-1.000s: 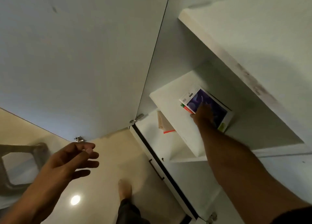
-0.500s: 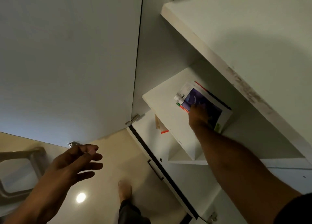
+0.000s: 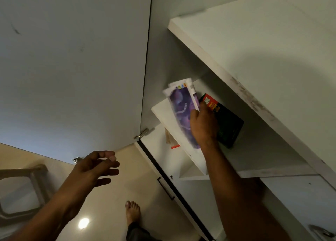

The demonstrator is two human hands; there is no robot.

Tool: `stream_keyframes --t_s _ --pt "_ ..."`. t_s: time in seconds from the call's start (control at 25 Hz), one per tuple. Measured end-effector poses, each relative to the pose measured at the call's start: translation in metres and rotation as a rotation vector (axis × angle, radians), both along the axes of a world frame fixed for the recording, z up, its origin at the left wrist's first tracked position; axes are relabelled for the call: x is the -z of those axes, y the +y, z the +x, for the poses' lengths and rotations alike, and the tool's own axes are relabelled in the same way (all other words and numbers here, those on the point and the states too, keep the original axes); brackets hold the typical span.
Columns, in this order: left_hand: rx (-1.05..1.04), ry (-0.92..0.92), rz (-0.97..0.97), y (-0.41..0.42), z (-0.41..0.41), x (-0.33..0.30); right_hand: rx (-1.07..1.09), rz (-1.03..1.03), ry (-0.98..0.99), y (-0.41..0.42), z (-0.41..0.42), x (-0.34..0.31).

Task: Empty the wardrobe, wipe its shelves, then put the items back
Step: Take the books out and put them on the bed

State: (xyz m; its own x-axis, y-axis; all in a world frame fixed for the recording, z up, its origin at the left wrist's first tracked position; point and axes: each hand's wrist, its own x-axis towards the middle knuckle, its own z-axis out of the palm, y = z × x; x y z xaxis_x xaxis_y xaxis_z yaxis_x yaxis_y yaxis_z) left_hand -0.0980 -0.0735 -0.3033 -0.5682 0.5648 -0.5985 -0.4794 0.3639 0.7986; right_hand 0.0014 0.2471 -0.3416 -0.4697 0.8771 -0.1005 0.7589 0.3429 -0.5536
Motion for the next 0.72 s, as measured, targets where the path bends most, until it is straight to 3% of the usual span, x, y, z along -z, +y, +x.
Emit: stream_keyframes --t_s 0.16,0.24,0.32,0.36,0.44,0.56,0.64,0.72 --pt "0.058 -0.007 0.017 0.015 0.002 0.009 0.002 -0.602 0.46 -0.052 0.014 -0.04" --pt "0.081 -0.129 0.11 0.017 0.006 0.014 0.015 -0.857 0.517 -0.073 0.016 -0.034" --pt "0.063 -0.222 0.172 0.017 0.014 0.013 -0.055 -0.986 0.505 -0.08 0.013 -0.022" --pt "0.043 -0.22 0.171 0.016 0.017 0.014 -0.1 -0.97 0.469 -0.072 0.011 -0.011" --pt "-0.018 -0.174 0.125 0.009 0.02 0.02 -0.113 -0.672 0.258 -0.032 0.008 0.02" --pt "-0.116 -0.107 0.07 -0.01 0.018 0.027 0.138 -0.177 -0.256 0.061 0.023 0.092" --pt "-0.134 -0.054 0.05 -0.025 0.014 0.024 0.206 -0.073 -0.472 0.099 0.04 0.131" --pt "-0.106 0.033 -0.006 -0.038 0.011 0.019 0.197 -0.091 -0.513 0.1 0.046 0.143"
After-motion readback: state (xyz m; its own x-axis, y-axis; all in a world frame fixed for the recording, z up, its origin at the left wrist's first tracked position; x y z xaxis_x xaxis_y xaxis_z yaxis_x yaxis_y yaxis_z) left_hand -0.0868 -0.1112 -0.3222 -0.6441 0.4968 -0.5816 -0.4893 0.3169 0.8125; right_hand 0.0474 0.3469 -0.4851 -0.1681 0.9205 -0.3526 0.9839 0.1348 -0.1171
